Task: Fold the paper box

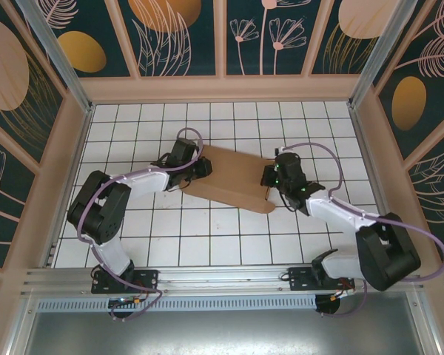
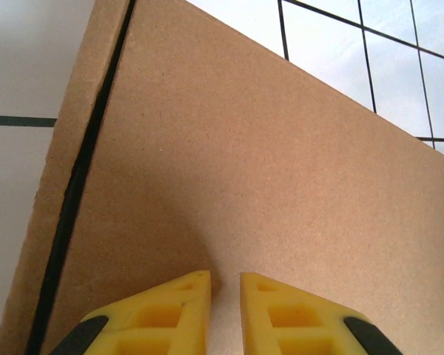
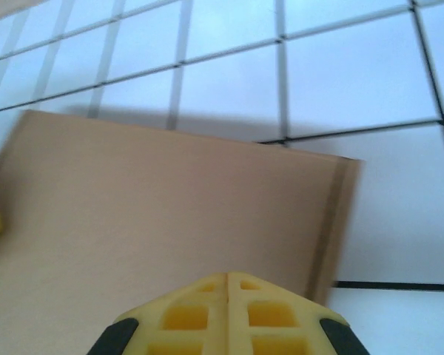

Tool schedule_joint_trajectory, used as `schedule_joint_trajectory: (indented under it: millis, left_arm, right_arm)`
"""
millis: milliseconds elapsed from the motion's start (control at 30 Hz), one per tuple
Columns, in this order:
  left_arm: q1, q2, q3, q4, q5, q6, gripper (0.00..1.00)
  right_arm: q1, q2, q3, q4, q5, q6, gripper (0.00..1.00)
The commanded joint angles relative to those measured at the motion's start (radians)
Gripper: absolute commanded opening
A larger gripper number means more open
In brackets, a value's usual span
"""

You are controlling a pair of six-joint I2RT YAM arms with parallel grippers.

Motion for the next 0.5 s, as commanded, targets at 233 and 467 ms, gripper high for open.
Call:
schedule_joint_trajectory:
  millis: [233,467]
  left_arm:
    - [0.042,-0.218,-0.059,-0.087,-0.083,-0.008,0.41]
    - [0.159,-0.164,0.026,-0.177,-0.172,0.105,0.65]
  right_arm:
    - [0.056,0.044,0.033,-0.098,0.026,-0.017,0.18]
    - [-0.003,-0.065,-0.02,-0.04,0.035,0.041,0.6]
